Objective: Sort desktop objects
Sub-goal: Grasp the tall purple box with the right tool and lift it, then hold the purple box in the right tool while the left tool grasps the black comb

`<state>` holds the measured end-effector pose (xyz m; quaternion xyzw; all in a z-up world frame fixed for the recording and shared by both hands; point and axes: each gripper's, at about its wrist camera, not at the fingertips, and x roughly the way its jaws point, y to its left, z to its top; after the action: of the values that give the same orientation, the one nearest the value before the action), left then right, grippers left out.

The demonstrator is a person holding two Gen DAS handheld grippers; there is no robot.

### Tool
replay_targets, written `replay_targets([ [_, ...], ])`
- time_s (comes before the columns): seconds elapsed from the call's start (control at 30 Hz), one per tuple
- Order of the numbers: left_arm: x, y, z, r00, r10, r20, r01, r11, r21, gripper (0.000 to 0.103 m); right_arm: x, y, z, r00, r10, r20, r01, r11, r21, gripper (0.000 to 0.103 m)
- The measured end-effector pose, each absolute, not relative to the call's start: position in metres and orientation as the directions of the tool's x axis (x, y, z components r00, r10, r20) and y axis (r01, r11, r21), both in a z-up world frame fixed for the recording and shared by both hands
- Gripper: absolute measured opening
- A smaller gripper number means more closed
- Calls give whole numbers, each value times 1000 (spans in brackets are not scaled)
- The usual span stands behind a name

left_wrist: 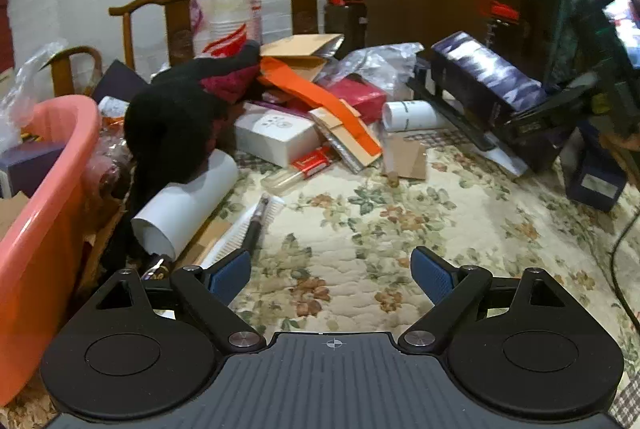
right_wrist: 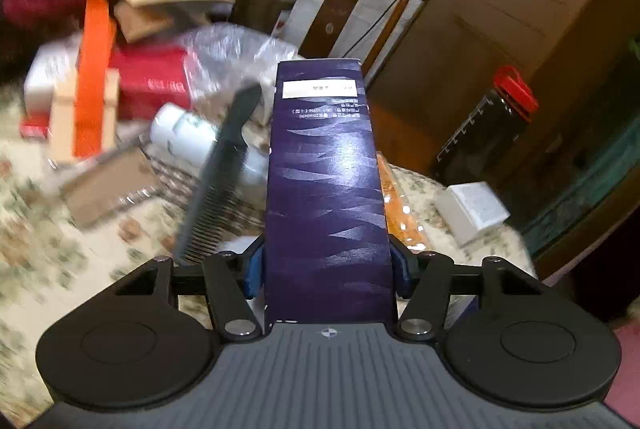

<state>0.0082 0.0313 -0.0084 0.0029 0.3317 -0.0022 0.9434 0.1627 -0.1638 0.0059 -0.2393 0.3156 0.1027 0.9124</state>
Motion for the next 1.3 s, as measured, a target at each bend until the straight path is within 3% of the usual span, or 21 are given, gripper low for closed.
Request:
replay_targets([
  [0.17, 9, 39, -6, 780, 5, -626, -24, 999, -22, 94, 109, -187, 37, 727, 335, -599, -398, 917, 29, 63],
  [0.3, 8, 43, -4, 785, 30, -619, -57, 998, -24, 94, 58, -207, 38, 577, 571, -584, -454, 818, 352, 64],
  [0.37, 8, 44, -2, 789, 56, -612, -78, 997, -10, 94, 34, -209, 30, 542, 570, -618, -452, 817, 357, 64],
  [0.57, 16, 32, -2, 780, 101, -618, -87, 995, 53, 94, 1, -215, 5, 677, 334, -656, -308, 938, 159, 64],
  [0.67, 24, 19, 1, 768, 84, -635, -58, 996, 62, 94, 23, -210, -12, 561, 383, -734, -328, 917, 228, 75],
  [0.7, 27, 14, 4, 768, 97, -633, -58, 995, 83, 94, 26, -208, -14, 570, 397, -719, -343, 910, 231, 81],
  [0.93, 72, -16, 26, 778, 189, -599, -88, 977, 194, 94, 25, -225, -10, 596, 462, -657, -326, 887, 328, 74],
  [1.3, 188, -92, 14, 684, 154, -713, -23, 981, 190, 93, 26, -228, -16, 617, 422, -664, -307, 906, 291, 72],
])
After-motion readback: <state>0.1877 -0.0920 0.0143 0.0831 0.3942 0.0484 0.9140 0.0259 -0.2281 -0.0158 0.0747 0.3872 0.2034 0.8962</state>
